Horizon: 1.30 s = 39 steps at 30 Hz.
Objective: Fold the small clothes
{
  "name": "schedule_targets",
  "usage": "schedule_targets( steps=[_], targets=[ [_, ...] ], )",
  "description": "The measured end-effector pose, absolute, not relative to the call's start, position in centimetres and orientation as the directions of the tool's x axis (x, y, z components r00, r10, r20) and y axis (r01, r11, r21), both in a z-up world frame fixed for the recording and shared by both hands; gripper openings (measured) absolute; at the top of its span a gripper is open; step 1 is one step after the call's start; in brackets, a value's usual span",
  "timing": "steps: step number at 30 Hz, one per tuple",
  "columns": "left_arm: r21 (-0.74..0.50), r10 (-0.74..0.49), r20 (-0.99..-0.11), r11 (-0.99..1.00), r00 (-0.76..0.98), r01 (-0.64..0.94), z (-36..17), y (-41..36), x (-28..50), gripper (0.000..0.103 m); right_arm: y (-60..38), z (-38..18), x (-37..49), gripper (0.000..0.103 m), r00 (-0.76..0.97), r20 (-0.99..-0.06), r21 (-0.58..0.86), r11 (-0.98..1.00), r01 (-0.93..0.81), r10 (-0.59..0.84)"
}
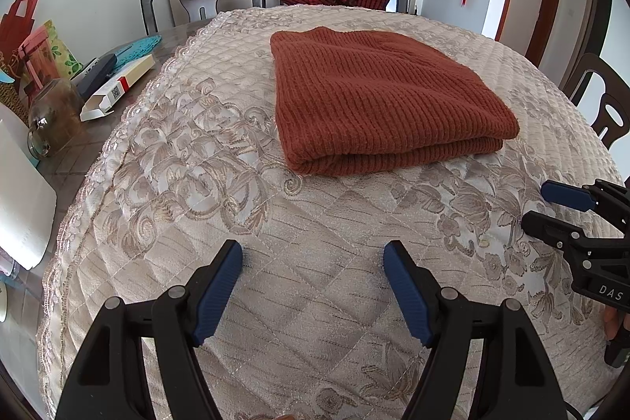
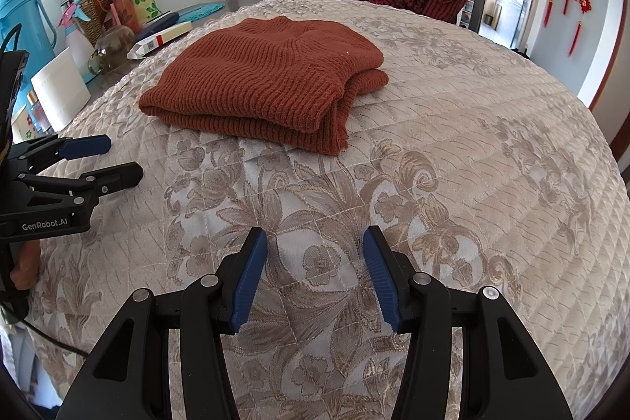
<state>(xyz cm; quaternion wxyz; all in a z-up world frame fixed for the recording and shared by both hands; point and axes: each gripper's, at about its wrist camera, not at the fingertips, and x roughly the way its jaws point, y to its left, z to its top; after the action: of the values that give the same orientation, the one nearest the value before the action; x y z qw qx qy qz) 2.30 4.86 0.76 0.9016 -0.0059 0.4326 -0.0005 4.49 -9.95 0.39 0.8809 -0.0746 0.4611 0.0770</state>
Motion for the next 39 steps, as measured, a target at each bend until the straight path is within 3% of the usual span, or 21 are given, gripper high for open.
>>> schedule_targets(
  steps=[39],
  targets=[
    [-0.018, -0.01, -0.783, 1.0, 0.622, -0.007, 0.75, 4.98, 2.26, 0.08, -9.92, 0.37, 4.5, 0.053, 0.563, -0.824, -0.057, 0.977, -0.204, 0.069]
  ],
)
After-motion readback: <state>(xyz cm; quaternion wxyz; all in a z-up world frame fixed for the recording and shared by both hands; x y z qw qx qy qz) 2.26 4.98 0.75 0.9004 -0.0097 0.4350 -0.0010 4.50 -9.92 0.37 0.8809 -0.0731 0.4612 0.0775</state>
